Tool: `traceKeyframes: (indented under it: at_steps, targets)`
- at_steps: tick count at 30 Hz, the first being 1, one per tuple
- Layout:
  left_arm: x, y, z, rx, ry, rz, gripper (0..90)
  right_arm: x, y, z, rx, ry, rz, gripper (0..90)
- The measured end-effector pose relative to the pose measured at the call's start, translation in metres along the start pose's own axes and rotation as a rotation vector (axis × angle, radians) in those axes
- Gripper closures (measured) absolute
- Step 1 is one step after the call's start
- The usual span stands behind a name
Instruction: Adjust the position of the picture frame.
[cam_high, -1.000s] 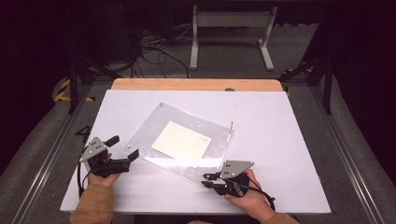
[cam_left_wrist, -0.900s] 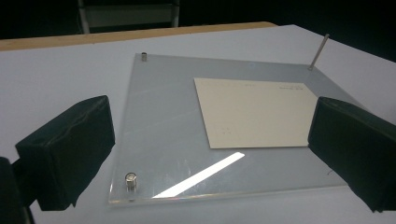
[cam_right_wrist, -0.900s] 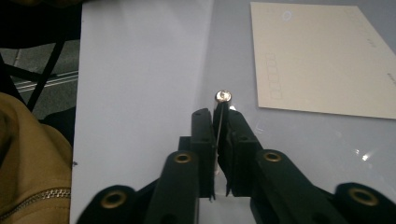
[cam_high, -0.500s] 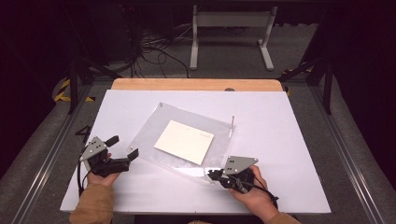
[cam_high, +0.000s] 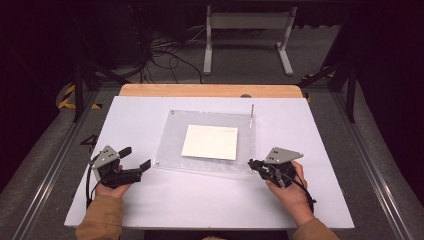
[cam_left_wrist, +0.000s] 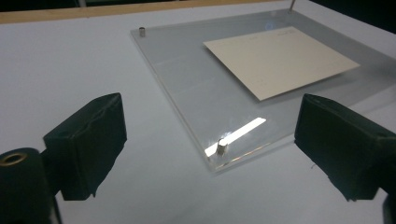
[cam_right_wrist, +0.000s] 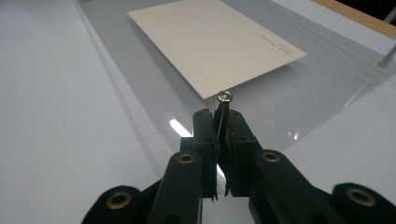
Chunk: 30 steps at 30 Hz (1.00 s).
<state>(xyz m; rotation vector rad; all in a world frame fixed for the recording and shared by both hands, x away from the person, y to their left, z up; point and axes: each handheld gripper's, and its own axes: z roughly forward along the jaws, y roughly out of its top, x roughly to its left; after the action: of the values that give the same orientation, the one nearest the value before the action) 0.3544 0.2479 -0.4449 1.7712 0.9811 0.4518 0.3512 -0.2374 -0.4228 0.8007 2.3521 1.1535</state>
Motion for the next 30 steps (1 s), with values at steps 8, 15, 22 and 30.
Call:
traceKeyframes:
  at_steps: [8,15,22,30]
  targets:
    - [-0.009,0.003,0.007,0.041,-0.028,0.05,15.7,-0.029,-0.008,0.005,0.006,-0.077,0.085,84.6]
    - [-0.015,0.007,0.014,0.051,-0.043,0.087,17.1,-0.038,-0.016,0.013,0.039,-0.105,0.128,84.1]
    - [-0.024,0.012,0.023,0.072,-0.061,0.143,31.5,-0.038,-0.019,0.008,0.009,-0.116,0.143,76.0]
    - [-0.03,0.018,0.046,0.186,-0.106,0.142,50.4,-0.04,-0.024,-0.001,-0.02,-0.115,0.174,72.4]
